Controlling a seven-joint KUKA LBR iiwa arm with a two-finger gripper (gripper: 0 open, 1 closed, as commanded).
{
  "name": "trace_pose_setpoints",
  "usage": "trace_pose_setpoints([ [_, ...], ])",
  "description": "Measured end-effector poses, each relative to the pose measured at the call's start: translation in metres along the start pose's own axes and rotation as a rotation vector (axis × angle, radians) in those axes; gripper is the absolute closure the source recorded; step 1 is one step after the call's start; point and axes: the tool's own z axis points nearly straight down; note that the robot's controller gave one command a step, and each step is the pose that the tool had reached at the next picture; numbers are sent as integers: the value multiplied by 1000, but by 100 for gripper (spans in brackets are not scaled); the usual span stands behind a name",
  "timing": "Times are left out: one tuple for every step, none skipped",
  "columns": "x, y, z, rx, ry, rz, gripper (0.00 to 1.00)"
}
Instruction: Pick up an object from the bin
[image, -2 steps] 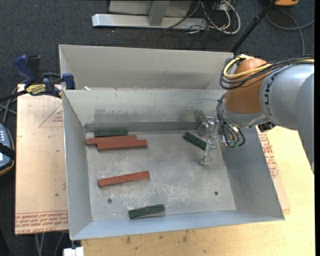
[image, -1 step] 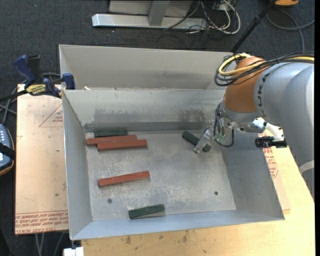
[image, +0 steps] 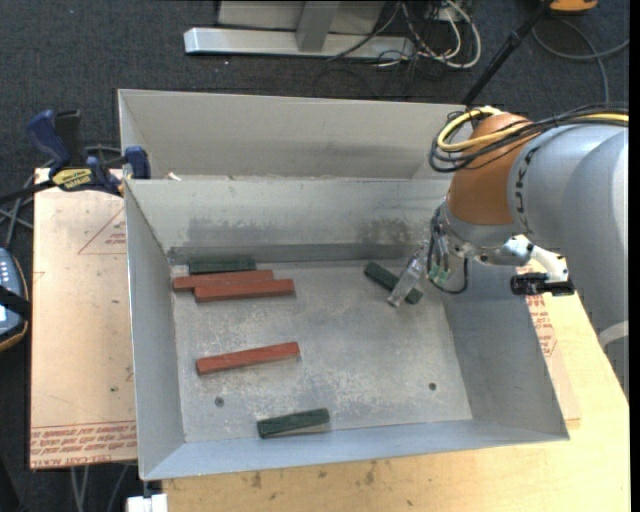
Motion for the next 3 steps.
trace_pose_setpoints([
  [0,0,-1,0,0,-1,100],
  [0,0,-4,0,0,-2,100],
  [0,0,-7,1,2,-2,100],
])
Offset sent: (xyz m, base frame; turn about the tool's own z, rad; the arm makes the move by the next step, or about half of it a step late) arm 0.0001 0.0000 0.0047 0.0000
